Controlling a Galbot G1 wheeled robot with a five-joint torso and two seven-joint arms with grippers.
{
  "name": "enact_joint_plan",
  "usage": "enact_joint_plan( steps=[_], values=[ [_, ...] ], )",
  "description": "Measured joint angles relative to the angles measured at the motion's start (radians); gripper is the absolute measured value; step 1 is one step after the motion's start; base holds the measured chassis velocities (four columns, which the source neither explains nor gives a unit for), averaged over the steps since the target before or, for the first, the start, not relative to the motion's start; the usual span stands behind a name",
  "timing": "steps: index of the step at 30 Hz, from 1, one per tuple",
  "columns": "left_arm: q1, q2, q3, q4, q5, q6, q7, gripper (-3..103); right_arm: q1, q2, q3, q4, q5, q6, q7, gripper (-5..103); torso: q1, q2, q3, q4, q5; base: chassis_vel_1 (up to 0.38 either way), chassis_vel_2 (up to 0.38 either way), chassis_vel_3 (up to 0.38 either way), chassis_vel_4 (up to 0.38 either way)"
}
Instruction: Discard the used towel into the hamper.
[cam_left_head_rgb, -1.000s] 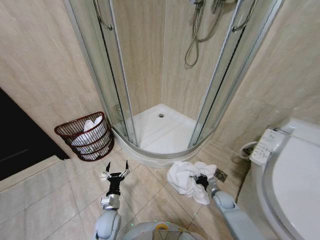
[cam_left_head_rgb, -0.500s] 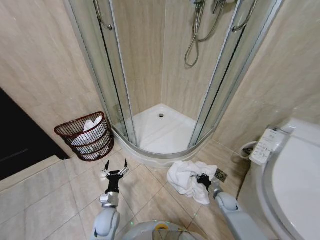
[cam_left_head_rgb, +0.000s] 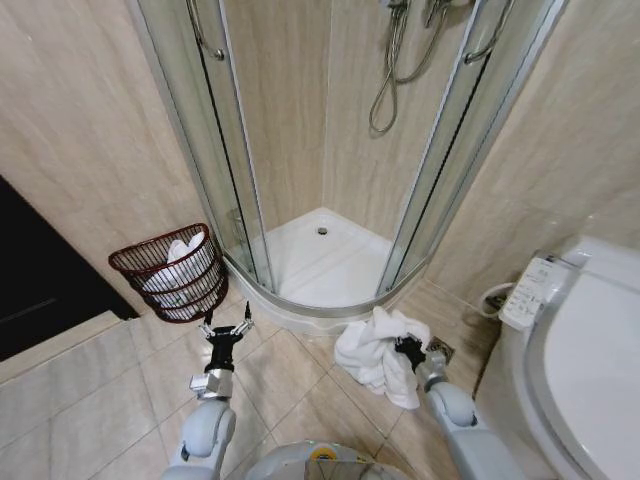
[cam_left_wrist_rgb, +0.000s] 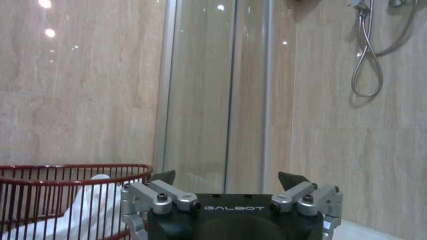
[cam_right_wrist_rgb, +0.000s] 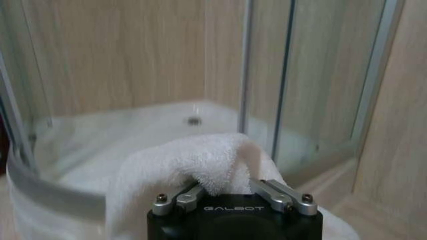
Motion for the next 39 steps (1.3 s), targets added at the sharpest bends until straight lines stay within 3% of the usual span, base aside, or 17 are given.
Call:
enact_joint_plan(
  steps=[13,16,24,32,39],
  values=[
    [0.052,0.014,-0.017,-0.044,-0.004,-0.026,0.013,100,-0.088,-0.026,0.040,0.397,0.025,-0.081,0.143,8,0.000,0.000,0.000,0.0001,0.0001,0.000,0.000,0.000,0.000],
    [0.057,0.014,-0.013,-0.075,-0.003,-0.025,0.026,100,-0.143,-0.076,0.108,0.534,0.087,-0.105,0.165,8,0.000,0.000,0.000,0.0001,0.0004,0.000,0.000,0.000,0.000],
    [0.039,0.014,-0.018,-0.060,-0.033,-0.029,0.040,100,-0.207,-0.126,0.212,0.742,0.210,-0.176,0.246,8,0.000,0.000,0.000,0.0000,0.0000,0.000,0.000,0.000,0.000],
    [0.031,0.015,-0.024,-0.027,-0.057,-0.049,0.057,100,-0.291,-0.115,0.317,0.789,0.222,-0.196,0.257,8,0.000,0.000,0.000,0.0000,0.0003,0.000,0.000,0.000,0.000],
    [0.019,0.012,-0.010,-0.031,-0.064,-0.041,0.067,100,-0.315,-0.079,0.305,0.786,0.182,-0.207,0.241,8,0.000,0.000,0.000,0.0000,0.0001,0.000,0.000,0.000,0.000]
  ],
)
